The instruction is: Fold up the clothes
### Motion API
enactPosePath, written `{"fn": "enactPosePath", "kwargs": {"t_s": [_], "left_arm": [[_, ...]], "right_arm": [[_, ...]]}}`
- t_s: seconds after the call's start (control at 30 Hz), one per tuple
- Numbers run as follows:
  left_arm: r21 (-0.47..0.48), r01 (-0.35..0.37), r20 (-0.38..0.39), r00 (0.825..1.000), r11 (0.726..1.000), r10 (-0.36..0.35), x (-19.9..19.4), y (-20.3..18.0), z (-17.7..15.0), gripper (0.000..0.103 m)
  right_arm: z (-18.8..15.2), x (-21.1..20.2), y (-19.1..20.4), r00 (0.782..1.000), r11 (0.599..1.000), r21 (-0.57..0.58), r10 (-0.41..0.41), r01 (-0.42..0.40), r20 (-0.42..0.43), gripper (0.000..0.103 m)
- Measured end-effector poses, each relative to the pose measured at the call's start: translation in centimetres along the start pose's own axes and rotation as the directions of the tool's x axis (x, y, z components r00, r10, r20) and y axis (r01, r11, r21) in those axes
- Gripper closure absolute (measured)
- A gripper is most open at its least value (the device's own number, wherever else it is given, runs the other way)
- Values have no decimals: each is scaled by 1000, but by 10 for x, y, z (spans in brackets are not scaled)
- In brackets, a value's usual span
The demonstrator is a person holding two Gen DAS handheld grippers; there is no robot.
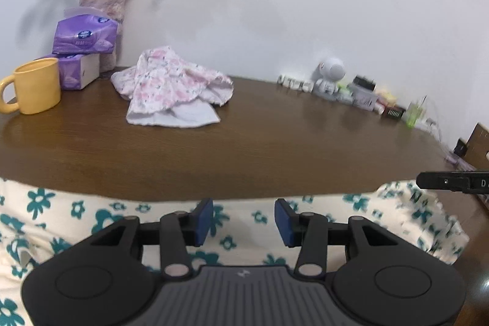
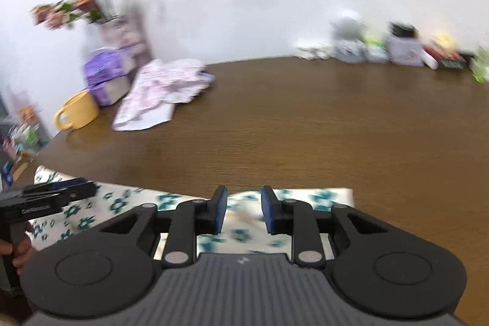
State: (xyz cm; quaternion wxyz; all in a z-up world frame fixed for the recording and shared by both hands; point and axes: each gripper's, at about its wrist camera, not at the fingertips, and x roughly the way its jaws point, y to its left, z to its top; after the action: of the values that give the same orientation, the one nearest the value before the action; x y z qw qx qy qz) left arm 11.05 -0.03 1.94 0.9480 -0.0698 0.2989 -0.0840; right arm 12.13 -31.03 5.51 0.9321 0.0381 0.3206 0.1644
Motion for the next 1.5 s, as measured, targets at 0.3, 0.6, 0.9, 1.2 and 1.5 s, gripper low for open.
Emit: {"fn": "enactPosePath", "kwargs": {"t_s": [0.3,0.6,0.9,1.2,1.5], "left_arm": [[-34,-23,-3,1000,999,23,0,14,-8,62],[38,78,75,994,996,-81,-29,-1,-7,61],[61,49,-23,999,997,-48,-18,1,-23,61],[30,89,-3,996,996,-89,-36,14,-22,56],[45,69,-40,997,997,-67,-36,19,-27,58]], "right_arm": [[-37,10,2,997,998,12,-59,60,-39,76],[-30,-9,24,998,1000,21,-12,11,62,75],[-35,23,77,998,995,-87,56,-57,-12,76],[-42,13,98,1000,988,-151,24,-22,10,75],[-49,15,114,1000,971,-241,1,-7,-26,75]]}}
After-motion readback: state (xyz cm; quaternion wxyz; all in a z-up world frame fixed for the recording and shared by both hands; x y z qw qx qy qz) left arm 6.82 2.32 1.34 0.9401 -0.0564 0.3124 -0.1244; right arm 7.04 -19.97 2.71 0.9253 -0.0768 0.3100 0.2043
